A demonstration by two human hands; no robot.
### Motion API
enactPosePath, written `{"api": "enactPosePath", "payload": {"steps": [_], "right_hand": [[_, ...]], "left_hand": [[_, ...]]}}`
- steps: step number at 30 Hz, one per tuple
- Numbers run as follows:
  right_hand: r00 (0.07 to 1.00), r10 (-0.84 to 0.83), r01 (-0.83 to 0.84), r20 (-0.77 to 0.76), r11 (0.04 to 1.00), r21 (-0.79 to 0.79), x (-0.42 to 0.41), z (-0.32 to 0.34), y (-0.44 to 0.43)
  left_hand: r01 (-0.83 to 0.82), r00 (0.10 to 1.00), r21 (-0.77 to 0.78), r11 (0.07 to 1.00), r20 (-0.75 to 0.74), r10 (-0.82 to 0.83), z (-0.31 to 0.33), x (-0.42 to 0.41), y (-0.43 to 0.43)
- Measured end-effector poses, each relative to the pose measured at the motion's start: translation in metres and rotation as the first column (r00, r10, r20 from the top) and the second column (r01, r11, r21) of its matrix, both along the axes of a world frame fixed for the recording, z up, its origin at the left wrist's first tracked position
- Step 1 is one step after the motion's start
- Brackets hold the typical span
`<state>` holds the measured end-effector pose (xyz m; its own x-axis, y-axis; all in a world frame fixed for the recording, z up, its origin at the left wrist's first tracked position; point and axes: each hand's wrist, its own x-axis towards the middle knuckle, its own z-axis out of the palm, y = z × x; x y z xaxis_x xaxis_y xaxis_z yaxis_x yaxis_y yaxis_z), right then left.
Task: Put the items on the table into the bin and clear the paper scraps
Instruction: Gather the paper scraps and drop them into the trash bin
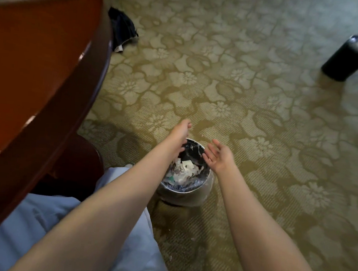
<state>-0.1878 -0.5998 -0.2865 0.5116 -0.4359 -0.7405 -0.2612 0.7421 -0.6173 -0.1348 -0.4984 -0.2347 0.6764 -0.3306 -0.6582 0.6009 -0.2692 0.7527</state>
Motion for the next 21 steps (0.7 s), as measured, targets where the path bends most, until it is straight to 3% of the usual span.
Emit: {"api": "enactPosePath", "payload": {"steps": [7, 14, 21], "right_hand": [[0.980, 0.063, -0.033, 0.189, 0.987, -0.159, 0.000, 0.073, -0.006], [0.939, 0.137, -0.049, 0.316, 0.961, -0.271, 0.001, 0.135, -0.001], [0.841, 0.240, -0.092, 0.484, 0.947, -0.309, 0.016, 0.209, 0.040]], "left_hand": [[0.008, 0.983, -0.099, 0.995, 0.185, 0.010, 0.088, -0.008, 0.000], [0.039, 0.951, -0.336, 0.941, 0.301, 0.069, 0.187, -0.021, 0.023], [0.022, 0.873, -0.327, 0.945, 0.467, 0.141, 0.254, -0.028, 0.069]]}}
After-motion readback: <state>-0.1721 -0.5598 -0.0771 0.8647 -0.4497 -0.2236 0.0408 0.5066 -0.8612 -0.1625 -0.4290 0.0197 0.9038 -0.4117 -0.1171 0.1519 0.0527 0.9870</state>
